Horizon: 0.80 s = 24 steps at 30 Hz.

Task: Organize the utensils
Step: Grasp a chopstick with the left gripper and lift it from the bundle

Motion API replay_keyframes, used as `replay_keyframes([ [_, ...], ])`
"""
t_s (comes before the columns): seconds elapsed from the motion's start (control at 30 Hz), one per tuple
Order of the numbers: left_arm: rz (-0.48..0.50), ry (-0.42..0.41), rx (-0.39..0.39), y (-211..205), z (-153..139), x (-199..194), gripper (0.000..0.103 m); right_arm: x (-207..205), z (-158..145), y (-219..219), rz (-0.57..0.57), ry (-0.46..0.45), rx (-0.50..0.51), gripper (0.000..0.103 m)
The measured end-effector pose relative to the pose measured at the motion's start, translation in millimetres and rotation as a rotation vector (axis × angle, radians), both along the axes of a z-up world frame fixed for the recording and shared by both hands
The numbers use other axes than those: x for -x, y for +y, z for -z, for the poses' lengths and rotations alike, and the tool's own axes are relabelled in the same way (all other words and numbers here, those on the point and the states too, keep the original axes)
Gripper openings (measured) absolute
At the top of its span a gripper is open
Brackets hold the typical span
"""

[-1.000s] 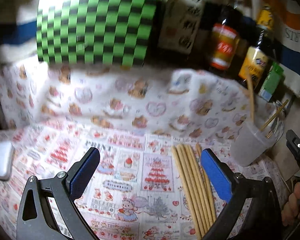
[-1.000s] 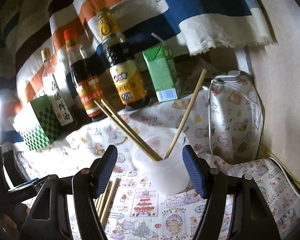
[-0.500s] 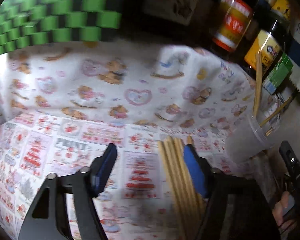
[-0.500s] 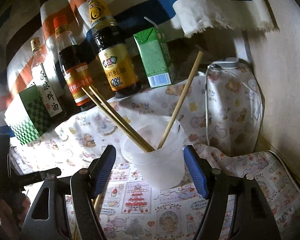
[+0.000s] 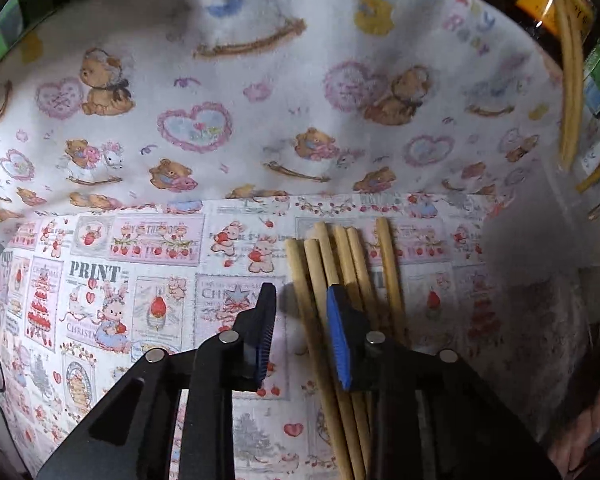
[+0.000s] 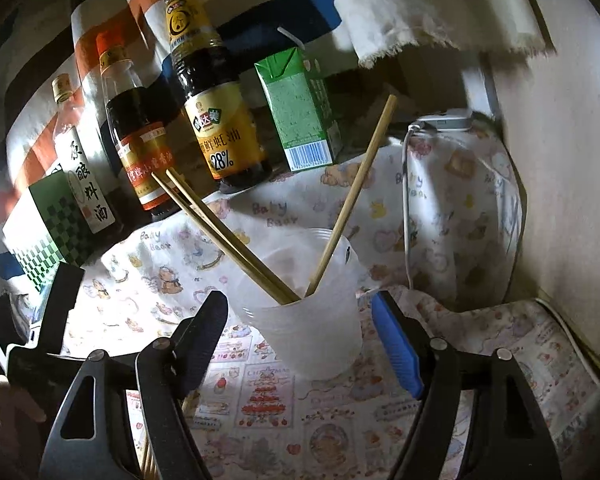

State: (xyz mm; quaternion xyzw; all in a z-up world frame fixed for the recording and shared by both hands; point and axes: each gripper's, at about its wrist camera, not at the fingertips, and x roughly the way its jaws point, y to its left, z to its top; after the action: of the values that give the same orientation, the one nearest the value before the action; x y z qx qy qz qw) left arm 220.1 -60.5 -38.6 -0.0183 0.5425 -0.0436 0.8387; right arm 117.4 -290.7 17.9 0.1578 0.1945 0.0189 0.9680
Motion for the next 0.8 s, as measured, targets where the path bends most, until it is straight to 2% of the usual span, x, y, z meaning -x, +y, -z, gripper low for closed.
replay_keyframes([
  [0.1,-0.017,-0.009,-0.021,-2.4,-0.3,1.1,0.022,2.2,-2.2,2.0,0.001,-0.01,0.018,0.076],
  [0.13,-0.026,-0.007,-0.017,-1.5,1.2,-3.7,0.018,2.6,-2.5,2.3,0.0,-0.011,0.017,0.076],
  [0.17,-0.032,-0.007,-0.008,2.2,2.0,-8.2,0.015,3.0,-2.8,2.5,-0.001,-0.011,0.016,0.076],
  [0.4,-0.029,-0.011,0.043,10.2,-0.7,-4.6,0.014,2.1,-2.5,4.3,-0.005,-0.005,0.02,0.076],
  [0.43,-0.029,-0.007,0.055,20.9,-0.5,-1.6,0.014,1.9,-2.5,4.5,-0.004,-0.004,0.022,0.076],
  [0.53,-0.012,-0.003,0.026,18.2,10.2,-7.7,0.014,2.3,-3.5,5.1,0.002,-0.005,0.035,0.076],
  [0.67,-0.003,-0.014,-0.065,3.5,9.3,-11.2,0.014,2.8,-4.3,4.0,0.002,-0.005,0.031,0.076],
  [0.8,-0.039,-0.004,-0.034,5.1,10.1,-17.9,0.014,2.9,-3.9,4.0,0.012,-0.004,0.04,0.076],
])
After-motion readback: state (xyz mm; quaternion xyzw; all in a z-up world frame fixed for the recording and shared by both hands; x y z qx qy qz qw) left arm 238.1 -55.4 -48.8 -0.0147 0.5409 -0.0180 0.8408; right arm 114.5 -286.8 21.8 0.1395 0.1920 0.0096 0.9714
